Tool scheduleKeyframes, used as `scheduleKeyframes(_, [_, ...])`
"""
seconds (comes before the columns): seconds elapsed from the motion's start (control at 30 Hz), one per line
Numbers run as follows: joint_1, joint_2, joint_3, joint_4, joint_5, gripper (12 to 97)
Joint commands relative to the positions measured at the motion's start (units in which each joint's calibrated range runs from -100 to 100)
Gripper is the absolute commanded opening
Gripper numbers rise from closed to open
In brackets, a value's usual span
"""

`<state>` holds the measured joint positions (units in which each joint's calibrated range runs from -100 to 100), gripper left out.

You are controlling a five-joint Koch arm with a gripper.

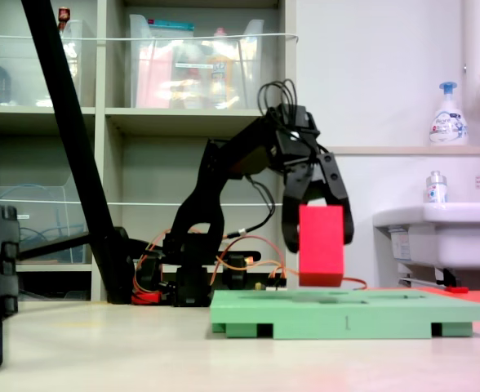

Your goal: Put the square block into the corresponding hole

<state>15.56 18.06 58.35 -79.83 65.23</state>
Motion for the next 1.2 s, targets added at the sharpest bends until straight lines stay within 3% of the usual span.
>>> scheduleKeyframes(0.0, [0.49, -0.32, 4.96, 5.45, -0.24, 17.5])
scheduleKeyframes(1.17, [1.86, 11.83, 6.65, 9.49, -0.63, 20.1])
